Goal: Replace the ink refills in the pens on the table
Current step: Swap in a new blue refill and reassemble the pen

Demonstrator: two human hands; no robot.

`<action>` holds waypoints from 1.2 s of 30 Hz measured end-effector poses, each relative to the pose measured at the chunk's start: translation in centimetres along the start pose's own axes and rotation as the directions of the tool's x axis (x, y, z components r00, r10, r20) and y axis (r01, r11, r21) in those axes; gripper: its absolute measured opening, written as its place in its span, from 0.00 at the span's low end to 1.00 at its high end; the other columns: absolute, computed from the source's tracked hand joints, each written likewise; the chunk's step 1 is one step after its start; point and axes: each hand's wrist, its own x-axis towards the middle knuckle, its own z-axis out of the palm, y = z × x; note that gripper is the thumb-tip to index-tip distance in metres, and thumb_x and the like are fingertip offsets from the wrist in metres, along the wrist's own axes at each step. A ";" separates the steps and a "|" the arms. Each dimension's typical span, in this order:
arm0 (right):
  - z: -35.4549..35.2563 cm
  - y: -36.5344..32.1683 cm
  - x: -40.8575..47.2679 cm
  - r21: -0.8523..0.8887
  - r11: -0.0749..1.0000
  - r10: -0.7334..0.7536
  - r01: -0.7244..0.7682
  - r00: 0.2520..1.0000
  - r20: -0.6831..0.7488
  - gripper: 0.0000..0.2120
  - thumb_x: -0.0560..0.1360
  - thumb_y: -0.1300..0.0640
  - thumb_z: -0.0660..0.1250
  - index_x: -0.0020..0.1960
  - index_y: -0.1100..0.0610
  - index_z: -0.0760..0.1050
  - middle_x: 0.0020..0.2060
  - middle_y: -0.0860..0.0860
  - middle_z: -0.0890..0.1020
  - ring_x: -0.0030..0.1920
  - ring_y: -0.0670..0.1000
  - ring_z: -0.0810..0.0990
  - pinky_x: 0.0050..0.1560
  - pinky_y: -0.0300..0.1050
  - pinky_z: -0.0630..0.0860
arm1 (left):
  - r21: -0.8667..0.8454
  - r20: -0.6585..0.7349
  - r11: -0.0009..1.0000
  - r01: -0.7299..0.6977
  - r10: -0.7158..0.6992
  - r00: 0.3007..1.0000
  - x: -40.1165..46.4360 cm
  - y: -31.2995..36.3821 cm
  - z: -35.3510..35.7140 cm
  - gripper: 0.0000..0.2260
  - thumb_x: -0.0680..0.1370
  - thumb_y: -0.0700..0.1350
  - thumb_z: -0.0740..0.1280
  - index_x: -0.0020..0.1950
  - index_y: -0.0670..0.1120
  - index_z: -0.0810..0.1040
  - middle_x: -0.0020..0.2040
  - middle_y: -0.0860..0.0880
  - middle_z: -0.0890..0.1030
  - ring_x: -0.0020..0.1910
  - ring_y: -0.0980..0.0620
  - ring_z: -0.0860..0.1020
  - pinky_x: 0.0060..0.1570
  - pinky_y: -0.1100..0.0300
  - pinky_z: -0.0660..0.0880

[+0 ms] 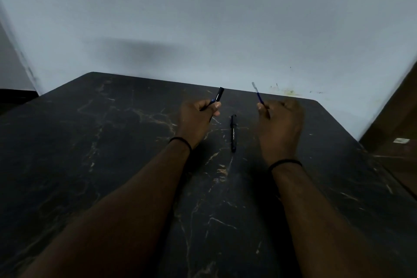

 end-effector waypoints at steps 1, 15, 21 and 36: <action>0.0 0.4 0.2 -0.041 0.998 0.038 -0.036 0.999 0.035 0.12 0.79 0.53 0.66 0.53 0.60 0.83 0.48 0.59 0.80 0.51 0.59 0.77 0.49 0.50 0.73 | 0.001 0.003 1.000 -0.001 0.001 1.000 0.0 -0.1 0.0 0.12 0.78 0.46 0.70 0.43 0.38 0.84 0.43 0.28 0.81 0.35 0.49 0.74 0.32 0.70 0.70; 0.2 4.4 0.2 -0.164 0.906 0.422 -0.389 0.850 0.315 0.20 0.77 0.46 0.66 0.44 0.64 0.81 0.44 0.63 0.83 0.47 0.65 0.82 0.43 0.49 0.75 | 0.013 0.020 1.000 -0.014 0.013 1.000 0.3 -0.7 0.0 0.13 0.78 0.47 0.70 0.41 0.37 0.84 0.41 0.30 0.81 0.35 0.48 0.76 0.31 0.70 0.72; 0.3 4.4 0.1 -0.189 0.909 0.415 -0.372 0.852 0.320 0.20 0.79 0.47 0.65 0.45 0.64 0.80 0.46 0.63 0.83 0.49 0.65 0.82 0.47 0.51 0.77 | 0.024 0.019 1.000 -0.013 0.012 1.000 0.2 -0.5 0.1 0.12 0.78 0.46 0.70 0.41 0.38 0.84 0.41 0.34 0.84 0.36 0.48 0.76 0.32 0.71 0.73; 0.0 4.1 0.0 -0.180 0.917 0.398 -0.356 0.846 0.356 0.24 0.80 0.42 0.62 0.50 0.64 0.79 0.51 0.62 0.83 0.53 0.64 0.80 0.54 0.54 0.78 | 0.030 0.018 0.999 -0.012 0.011 1.000 0.2 -0.4 0.2 0.12 0.78 0.47 0.70 0.40 0.39 0.84 0.40 0.34 0.83 0.35 0.48 0.76 0.33 0.69 0.73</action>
